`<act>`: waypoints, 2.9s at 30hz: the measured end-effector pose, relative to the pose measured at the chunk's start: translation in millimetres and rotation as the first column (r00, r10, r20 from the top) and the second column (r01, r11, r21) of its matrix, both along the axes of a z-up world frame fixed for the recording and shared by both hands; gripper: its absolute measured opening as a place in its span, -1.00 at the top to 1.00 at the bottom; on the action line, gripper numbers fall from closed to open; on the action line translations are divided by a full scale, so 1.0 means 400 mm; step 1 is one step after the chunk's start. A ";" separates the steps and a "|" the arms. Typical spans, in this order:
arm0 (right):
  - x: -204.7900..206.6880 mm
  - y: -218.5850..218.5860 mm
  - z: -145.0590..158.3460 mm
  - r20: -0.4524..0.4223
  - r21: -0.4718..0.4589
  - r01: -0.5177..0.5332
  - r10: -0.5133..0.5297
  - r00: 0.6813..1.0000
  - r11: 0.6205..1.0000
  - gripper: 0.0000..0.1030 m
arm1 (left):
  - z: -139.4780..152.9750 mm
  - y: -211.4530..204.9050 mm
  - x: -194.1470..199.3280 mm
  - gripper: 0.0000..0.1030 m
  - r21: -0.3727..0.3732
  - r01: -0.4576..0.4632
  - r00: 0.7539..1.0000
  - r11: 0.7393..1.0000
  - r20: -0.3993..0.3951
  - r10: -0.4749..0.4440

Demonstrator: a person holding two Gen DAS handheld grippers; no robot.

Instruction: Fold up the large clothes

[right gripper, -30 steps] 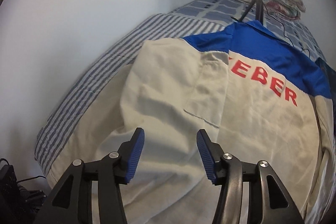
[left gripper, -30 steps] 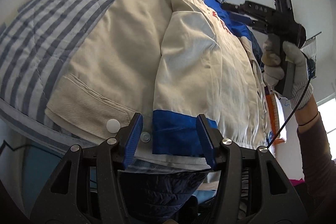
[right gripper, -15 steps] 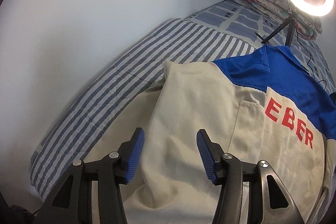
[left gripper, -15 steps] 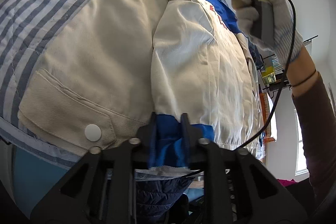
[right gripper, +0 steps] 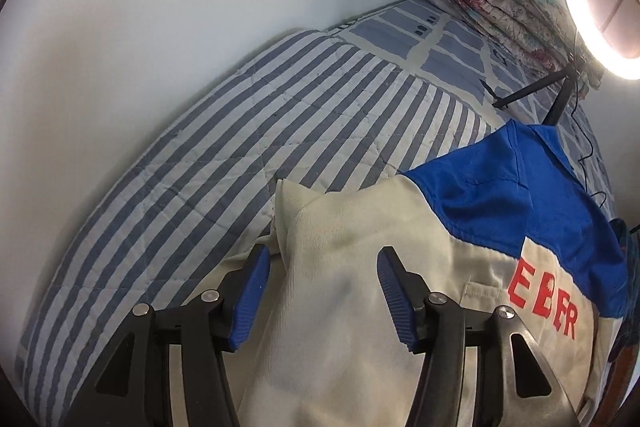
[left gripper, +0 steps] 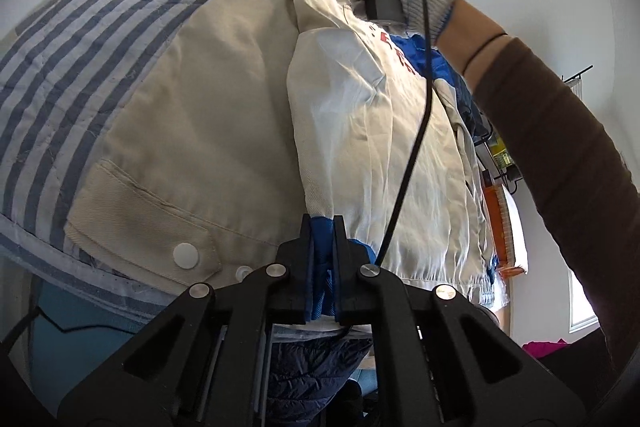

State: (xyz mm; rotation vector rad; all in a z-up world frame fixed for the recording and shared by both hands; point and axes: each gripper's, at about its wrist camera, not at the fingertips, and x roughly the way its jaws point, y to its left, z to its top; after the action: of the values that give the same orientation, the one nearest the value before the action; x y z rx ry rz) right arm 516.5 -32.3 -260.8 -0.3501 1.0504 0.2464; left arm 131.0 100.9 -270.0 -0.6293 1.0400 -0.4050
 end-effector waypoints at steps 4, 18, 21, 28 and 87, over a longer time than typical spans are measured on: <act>0.028 0.031 -0.024 -0.020 -0.078 -0.026 0.025 0.999 0.997 0.91 | 0.003 0.030 -0.015 0.94 0.007 -0.037 0.999 0.999 -0.005 0.037; 0.095 0.088 -0.049 -0.038 0.125 0.019 -0.014 0.999 0.992 0.52 | -0.019 0.059 -0.043 0.96 0.280 -0.145 0.987 0.949 -0.032 0.160; 0.078 0.061 -0.023 -0.037 0.235 0.001 0.008 0.999 0.972 0.26 | -0.041 0.056 -0.028 0.94 0.270 -0.143 0.983 0.952 -0.071 0.168; -0.075 -0.082 0.099 -0.011 0.344 -0.082 0.091 0.996 0.935 0.26 | -0.044 0.108 -0.027 0.89 0.156 -0.169 0.978 0.973 -0.093 0.184; -0.765 -0.192 -0.055 -0.118 0.444 -0.132 0.204 0.972 0.886 0.34 | -0.068 0.147 0.049 0.09 0.177 -0.235 0.962 0.956 -0.094 0.255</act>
State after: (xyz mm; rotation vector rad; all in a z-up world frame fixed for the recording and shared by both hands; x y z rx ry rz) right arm 210.7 -108.9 -282.6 -0.0153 1.0918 0.6646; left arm 150.8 159.6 -297.2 -0.6301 1.0782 -0.0641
